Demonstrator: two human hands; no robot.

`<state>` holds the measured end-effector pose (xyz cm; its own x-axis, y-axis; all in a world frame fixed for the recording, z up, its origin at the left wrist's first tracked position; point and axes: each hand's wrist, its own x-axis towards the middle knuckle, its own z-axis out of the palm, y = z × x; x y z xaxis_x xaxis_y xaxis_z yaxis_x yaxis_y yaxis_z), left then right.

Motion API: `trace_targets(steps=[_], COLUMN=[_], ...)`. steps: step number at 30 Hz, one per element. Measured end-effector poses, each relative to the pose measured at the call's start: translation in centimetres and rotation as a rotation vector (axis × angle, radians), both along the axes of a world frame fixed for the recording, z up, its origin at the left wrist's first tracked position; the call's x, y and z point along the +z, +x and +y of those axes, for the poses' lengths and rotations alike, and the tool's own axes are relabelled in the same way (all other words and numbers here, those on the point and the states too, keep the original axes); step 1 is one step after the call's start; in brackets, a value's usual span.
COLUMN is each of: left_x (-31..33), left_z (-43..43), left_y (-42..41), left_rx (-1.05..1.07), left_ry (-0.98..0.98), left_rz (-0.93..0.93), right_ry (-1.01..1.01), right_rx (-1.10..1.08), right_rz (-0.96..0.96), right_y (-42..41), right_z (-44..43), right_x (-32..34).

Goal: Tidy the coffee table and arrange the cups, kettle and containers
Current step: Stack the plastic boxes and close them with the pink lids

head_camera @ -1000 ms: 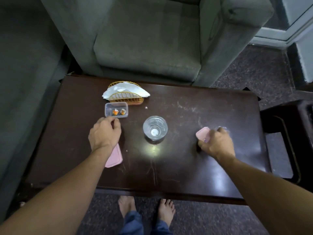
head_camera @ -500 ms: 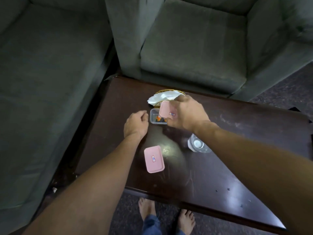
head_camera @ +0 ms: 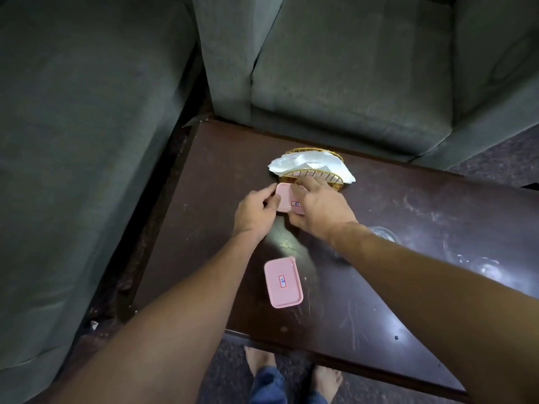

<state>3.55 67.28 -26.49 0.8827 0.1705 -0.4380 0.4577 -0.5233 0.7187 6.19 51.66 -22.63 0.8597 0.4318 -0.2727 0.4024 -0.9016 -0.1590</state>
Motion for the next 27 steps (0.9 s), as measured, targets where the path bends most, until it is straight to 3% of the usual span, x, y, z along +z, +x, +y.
trace_targets(steps=[5, 16, 22, 27], left_x=[0.0, 0.4, -0.2, 0.4], left_z=[0.0, 0.7, -0.2, -0.9], left_y=[-0.1, 2.7, 1.7, 1.4], left_rx=[0.080, 0.068, 0.204, 0.105], left_ry=[-0.089, -0.012, -0.132, -0.021], left_rz=[0.002, 0.194, 0.199, 0.112], right_ry=[0.005, -0.049, 0.013, -0.030], right_rx=[-0.052, -0.119, -0.145, -0.138], right_rz=[0.052, 0.130, 0.068, 0.084], right_y=[-0.4, 0.2, -0.6, -1.2], right_z=[-0.2, 0.3, 0.1, 0.6], right_x=[-0.3, -0.5, -0.5, -0.1])
